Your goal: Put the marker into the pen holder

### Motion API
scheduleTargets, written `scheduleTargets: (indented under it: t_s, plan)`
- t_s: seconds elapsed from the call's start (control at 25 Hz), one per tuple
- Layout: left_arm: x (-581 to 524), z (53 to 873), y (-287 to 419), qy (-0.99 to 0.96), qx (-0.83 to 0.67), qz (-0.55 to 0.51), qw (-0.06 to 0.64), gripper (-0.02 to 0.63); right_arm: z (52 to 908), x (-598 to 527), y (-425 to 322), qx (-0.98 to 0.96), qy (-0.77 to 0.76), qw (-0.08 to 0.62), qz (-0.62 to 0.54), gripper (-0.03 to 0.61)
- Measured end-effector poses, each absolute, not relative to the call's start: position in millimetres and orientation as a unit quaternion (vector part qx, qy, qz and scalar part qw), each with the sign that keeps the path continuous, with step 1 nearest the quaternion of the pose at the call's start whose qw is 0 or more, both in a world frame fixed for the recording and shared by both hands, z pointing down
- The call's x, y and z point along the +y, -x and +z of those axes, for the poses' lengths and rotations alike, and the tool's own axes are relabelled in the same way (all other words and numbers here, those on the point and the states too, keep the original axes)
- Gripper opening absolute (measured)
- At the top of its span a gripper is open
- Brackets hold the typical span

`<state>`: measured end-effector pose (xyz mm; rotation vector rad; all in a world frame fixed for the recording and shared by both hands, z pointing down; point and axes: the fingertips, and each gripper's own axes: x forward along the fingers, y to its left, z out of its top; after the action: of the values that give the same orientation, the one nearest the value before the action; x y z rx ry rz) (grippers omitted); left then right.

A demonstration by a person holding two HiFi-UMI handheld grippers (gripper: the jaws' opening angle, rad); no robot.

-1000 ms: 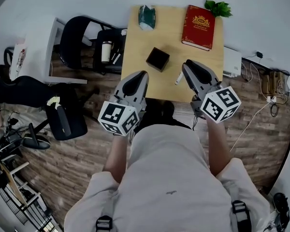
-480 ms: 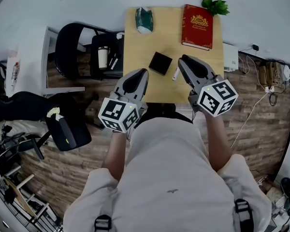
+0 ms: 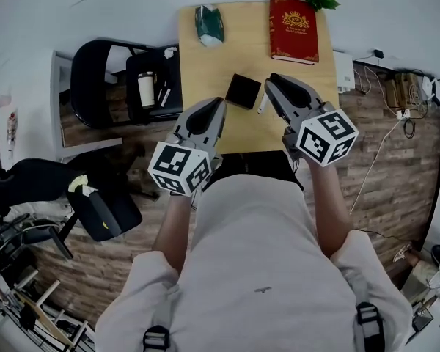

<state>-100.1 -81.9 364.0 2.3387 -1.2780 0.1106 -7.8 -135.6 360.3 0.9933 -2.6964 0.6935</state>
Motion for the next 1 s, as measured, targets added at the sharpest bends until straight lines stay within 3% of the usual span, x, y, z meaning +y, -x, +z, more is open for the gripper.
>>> scheduleTargets:
  t_s: [1.0]
  plan:
    - [-94, 412, 95, -0.853, -0.439, 0.057, 0.278, 0.014, 410, -163, 24, -0.897, -0.337, 0.126, 0.256, 0.066]
